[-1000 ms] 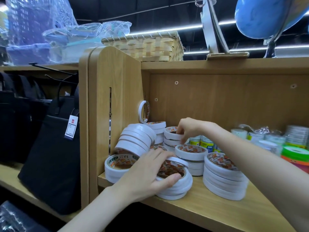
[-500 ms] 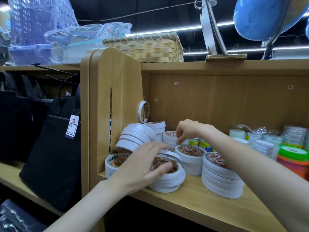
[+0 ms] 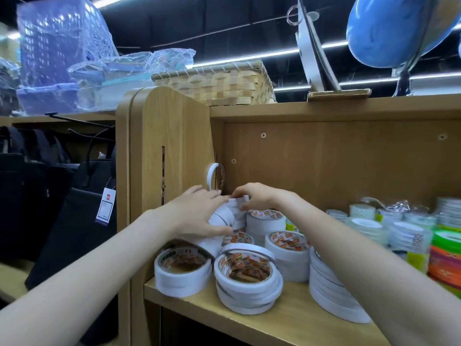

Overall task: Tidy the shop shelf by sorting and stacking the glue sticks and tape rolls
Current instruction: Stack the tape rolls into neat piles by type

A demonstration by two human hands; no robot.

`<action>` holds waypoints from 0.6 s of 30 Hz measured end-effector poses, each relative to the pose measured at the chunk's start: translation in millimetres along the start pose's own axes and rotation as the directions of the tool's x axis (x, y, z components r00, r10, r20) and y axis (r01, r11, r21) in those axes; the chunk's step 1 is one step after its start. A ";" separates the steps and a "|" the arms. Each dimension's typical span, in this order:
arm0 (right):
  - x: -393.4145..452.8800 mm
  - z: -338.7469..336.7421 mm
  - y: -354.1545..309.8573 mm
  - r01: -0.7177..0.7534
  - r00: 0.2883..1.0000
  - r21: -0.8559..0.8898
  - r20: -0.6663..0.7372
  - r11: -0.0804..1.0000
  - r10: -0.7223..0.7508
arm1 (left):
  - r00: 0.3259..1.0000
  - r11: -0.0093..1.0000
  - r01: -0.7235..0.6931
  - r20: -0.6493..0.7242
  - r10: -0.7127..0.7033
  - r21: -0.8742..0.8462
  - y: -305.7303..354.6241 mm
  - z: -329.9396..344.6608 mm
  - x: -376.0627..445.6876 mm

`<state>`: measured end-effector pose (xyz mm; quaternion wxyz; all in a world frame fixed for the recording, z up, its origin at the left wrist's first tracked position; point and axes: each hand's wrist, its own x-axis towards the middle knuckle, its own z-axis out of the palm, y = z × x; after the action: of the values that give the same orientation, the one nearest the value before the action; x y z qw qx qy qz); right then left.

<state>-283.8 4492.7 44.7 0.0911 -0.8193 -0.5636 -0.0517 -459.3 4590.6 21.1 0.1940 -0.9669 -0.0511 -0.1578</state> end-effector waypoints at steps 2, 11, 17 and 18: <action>5.6 3.6 1.4 0.011 0.999 0.033 -0.049 0.999 -0.010 | 0.991 1.000 -0.022 -0.133 0.020 -0.010 -2.9 9.3 -3.4; 0.9 -10.3 10.3 0.056 0.982 0.165 -0.185 0.985 -0.025 | 0.960 0.986 -0.009 -0.278 -0.037 -0.164 -1.6 22.7 -8.7; -22.7 -32.0 19.3 0.034 0.985 0.371 -0.170 0.928 0.032 | 0.963 0.980 0.010 -0.261 -0.062 -0.197 -0.2 23.6 -8.7; -23.2 -30.6 17.4 0.024 0.990 0.357 -0.141 0.934 0.028 | 0.964 0.980 0.019 -0.255 -0.070 -0.199 0.0 23.7 -9.2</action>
<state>-275.3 4459.1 68.7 0.2790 -0.7837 -0.5549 -0.0070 -461.2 4599.4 -2.7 0.0998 -0.9506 -0.0312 -0.2922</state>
